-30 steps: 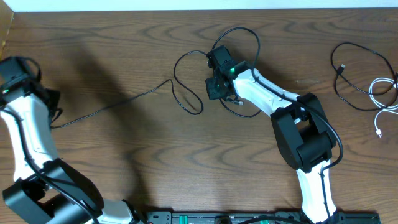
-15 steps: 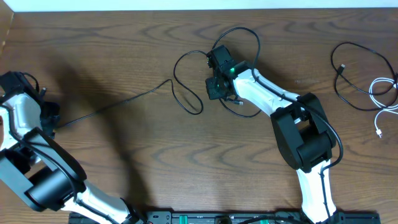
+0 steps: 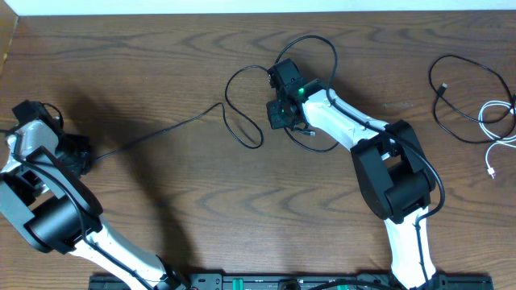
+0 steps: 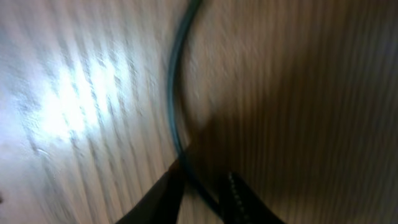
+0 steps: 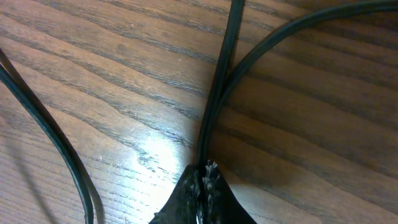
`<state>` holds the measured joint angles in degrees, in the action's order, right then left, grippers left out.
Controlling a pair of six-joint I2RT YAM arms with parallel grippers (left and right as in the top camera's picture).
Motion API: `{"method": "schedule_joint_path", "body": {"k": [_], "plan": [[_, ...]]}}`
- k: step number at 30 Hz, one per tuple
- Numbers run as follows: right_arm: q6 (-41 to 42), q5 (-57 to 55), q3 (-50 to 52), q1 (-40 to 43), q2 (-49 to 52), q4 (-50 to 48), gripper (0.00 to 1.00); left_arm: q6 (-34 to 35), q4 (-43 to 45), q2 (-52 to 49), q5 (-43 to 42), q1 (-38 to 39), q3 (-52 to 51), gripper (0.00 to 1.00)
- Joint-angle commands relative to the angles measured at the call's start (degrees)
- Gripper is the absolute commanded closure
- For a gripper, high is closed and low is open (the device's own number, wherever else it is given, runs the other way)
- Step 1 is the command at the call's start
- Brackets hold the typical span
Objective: Untangle cables
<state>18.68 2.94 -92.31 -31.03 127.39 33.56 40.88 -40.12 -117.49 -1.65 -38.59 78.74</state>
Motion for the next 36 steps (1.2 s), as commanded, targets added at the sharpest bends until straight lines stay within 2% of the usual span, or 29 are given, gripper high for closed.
{"method": "schedule_joint_path", "body": {"k": [1, 4, 8, 12, 15, 16, 22, 28, 30, 33, 36], "plan": [[-0.1, -1.7, 0.5, 0.2, 3.1, 0.7, 0.98, -3.2, -3.7, -3.4, -10.3, 0.3, -1.3, 0.77], [-0.1, -1.7, 0.5, 0.3, 3.1, 0.8, 0.98, -4.1, -6.2, -3.4, -13.3, 1.0, -1.3, 0.81], [-0.1, -1.6, 0.5, 0.3, 3.1, 0.7, 0.99, -8.3, -8.0, -3.4, -17.3, 4.2, -1.3, 0.81], [-0.1, -0.9, 0.5, 0.3, 3.1, 0.7, 0.99, -10.2, -10.5, -3.4, -17.2, 9.1, -1.3, 0.81], [0.0, 5.4, 0.5, 0.6, 3.1, 0.5, 0.99, -11.9, -12.0, -3.4, -17.2, 13.1, -1.3, 0.81], [0.0, 11.8, 0.5, 0.9, 3.1, 0.1, 0.99, -12.7, -12.6, -3.4, -17.2, 15.3, -1.3, 0.81], [-0.1, 28.0, 0.5, 1.5, 3.1, -2.1, 0.99, -12.8, -13.9, -3.4, -17.2, 24.2, -1.3, 0.81], [-0.1, 37.3, 0.5, 4.8, 3.1, -2.3, 0.99, -13.9, -14.0, -3.4, -18.4, 34.2, -1.3, 0.81], [-0.1, 38.0, 0.5, 6.3, 3.1, -2.3, 0.99, -19.0, -13.0, -3.4, -23.0, 36.7, -1.3, 0.81], [-0.5, 38.4, 0.5, 9.7, 3.1, -1.8, 0.99, -35.6, -12.1, -3.4, -38.9, 41.0, -1.2, 0.78], [-0.5, 38.6, 0.5, 11.7, 3.1, -1.2, 0.99, -42.0, -12.5, -3.3, -45.8, 41.6, -1.1, 0.76]]}}
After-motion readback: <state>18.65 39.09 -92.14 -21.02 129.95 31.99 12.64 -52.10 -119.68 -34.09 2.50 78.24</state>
